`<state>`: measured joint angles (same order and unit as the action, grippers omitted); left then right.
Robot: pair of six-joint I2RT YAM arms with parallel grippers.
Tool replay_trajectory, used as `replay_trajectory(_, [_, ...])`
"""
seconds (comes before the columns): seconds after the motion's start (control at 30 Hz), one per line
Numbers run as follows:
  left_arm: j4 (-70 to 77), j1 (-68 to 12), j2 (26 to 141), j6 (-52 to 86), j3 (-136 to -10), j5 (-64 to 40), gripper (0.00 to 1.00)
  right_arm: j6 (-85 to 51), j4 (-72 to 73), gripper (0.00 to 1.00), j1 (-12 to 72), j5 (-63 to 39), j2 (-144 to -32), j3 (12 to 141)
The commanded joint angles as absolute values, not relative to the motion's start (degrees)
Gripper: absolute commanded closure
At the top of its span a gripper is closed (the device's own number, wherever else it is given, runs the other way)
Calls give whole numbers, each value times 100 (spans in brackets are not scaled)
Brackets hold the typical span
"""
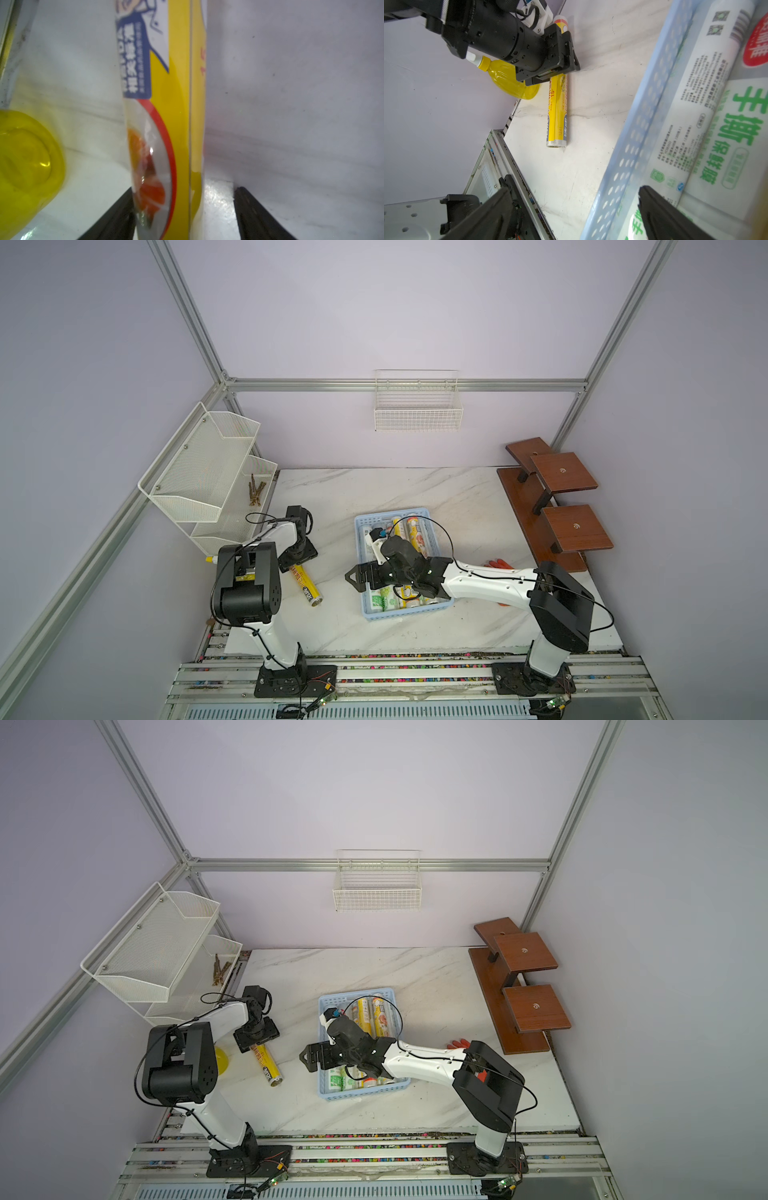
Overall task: Put the plastic wrap into the basket
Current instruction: Pick up the plastic wrap from the center of the board.
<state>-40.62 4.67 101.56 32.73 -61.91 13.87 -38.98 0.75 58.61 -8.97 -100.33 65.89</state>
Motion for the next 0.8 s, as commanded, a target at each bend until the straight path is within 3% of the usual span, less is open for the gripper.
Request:
replay_trajectory(0.0, [-4076, 407, 10377, 3094, -5877, 983, 29, -4003, 73, 1, 5845, -850, -9835, 6489])
replay_trajectory(0.2, [-4069, 60, 9972, 3094, -5615, 787, 48, -4003, 76, 1, 5831, -779, -9669, 6332])
replay_trajectory(0.77, [-4120, -913, 8633, 3357, -5045, 272, 77, -4200, 363, 1, 5774, -26, -8511, 5395])
